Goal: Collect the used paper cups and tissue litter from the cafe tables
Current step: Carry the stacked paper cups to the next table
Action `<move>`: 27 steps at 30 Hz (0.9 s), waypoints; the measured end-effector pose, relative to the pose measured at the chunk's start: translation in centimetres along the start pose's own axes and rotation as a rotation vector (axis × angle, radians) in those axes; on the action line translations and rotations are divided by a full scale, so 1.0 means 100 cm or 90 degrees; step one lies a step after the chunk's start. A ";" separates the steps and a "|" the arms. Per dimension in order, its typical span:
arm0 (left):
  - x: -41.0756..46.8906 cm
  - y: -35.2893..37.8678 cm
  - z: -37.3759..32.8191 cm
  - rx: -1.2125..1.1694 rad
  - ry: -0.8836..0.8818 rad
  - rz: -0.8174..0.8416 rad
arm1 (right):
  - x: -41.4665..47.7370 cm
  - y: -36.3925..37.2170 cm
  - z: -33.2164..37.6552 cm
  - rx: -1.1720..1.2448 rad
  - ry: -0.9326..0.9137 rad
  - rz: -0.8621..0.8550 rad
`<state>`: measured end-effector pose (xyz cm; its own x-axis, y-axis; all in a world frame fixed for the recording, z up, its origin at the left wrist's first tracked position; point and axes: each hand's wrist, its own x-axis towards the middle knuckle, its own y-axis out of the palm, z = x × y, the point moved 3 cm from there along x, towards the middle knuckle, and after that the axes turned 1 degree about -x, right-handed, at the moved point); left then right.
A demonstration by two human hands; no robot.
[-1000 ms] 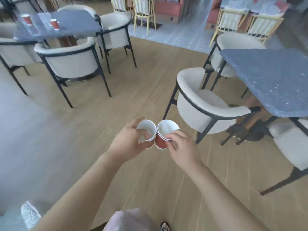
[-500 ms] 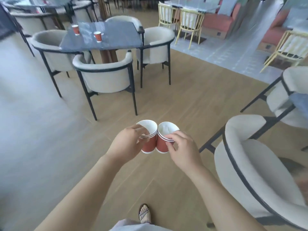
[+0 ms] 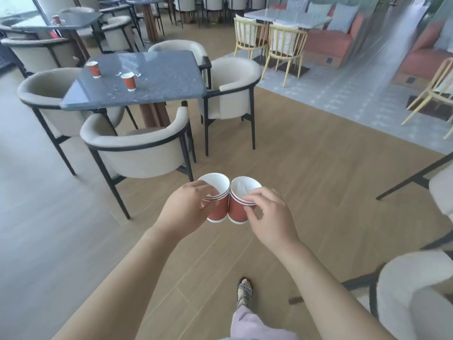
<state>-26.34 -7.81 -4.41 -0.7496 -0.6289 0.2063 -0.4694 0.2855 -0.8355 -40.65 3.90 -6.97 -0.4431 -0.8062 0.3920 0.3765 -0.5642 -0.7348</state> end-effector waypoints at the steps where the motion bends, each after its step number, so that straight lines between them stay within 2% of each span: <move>1: 0.026 0.004 0.004 -0.001 -0.005 -0.001 | 0.025 0.002 -0.013 0.000 -0.001 0.005; 12: 0.266 0.012 0.058 -0.009 -0.070 -0.052 | 0.273 0.033 -0.106 0.002 -0.058 0.046; 20: 0.432 0.021 0.146 0.015 -0.088 -0.101 | 0.451 0.104 -0.154 0.015 -0.086 0.050; 27: 0.575 0.008 0.224 0.028 -0.105 -0.092 | 0.601 0.161 -0.180 0.033 -0.091 0.064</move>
<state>-59.36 -59.93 -4.66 -0.5877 -0.7719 0.2422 -0.5431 0.1545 -0.8253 -75.85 -50.45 -5.21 -0.2830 -0.8739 0.3953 0.4564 -0.4852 -0.7459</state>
